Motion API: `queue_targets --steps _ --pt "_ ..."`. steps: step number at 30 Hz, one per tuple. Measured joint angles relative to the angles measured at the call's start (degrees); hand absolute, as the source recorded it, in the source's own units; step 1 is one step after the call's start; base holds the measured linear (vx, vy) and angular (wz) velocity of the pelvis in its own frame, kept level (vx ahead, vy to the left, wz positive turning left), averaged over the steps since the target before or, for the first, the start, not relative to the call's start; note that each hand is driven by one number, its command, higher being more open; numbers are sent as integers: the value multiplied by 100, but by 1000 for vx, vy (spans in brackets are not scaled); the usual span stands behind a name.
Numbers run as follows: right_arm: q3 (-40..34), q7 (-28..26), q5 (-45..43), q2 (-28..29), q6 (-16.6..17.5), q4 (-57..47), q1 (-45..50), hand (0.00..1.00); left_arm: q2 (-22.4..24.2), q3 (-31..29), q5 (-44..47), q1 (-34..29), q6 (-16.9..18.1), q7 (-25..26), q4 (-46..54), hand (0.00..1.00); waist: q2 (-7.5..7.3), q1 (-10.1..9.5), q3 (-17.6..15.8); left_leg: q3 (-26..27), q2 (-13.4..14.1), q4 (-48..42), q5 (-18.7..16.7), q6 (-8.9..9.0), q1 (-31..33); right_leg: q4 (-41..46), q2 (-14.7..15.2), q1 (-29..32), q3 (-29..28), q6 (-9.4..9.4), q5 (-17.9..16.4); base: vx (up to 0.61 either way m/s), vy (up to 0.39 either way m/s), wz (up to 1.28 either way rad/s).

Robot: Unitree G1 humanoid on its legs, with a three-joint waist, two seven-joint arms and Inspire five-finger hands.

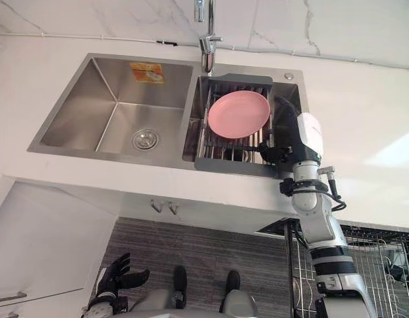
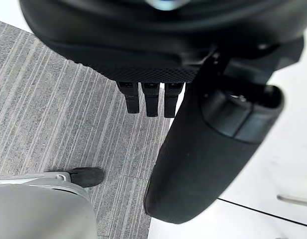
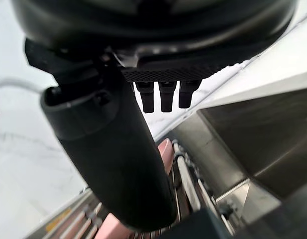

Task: Walk over to the sink, pick up the cup, carry it to the dishwasher, place the cup inside the dishwasher, then close the dishwasher door

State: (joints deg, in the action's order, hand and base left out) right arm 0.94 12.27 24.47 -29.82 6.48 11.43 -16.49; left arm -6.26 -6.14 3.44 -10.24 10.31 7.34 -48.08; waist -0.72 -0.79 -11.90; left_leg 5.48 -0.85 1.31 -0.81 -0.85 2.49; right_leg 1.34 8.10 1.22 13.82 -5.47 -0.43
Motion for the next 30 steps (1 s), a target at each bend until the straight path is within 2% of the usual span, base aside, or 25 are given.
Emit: queue_targets --steps 10,14,15,22,30 --pt "258 -5 504 -90 -25 412 -690 90 -41 -32 8 44 24 63 47 90 -33 -27 -261 -5 2 -194 -6 2 247 102 29 162 95 3 4 -7 9 7" --pt "481 4 858 -166 -131 440 -1021 90 -54 -32 82 112 27 151 46 90 -17 14 -396 -13 6 -311 -46 -31 389 100 25 230 78 21 16 -64 -2 -2" --pt "493 8 907 -166 -132 475 -1071 30 -48 -33 108 133 26 157 45 90 -13 13 -404 -15 13 -331 -62 -41 416 100 18 249 78 33 24 -80 -2 2" --pt "630 68 1177 -174 -297 765 -1643 30 49 -28 115 399 29 219 22 90 29 19 -592 -22 74 -554 -53 -78 714 85 -38 412 83 156 121 -89 -5 0" --pt "750 117 1338 -237 -62 640 -1742 30 69 -27 118 476 33 236 8 90 72 -3 -626 -26 81 -552 -6 -86 831 9 -51 491 111 149 218 -19 1 2"
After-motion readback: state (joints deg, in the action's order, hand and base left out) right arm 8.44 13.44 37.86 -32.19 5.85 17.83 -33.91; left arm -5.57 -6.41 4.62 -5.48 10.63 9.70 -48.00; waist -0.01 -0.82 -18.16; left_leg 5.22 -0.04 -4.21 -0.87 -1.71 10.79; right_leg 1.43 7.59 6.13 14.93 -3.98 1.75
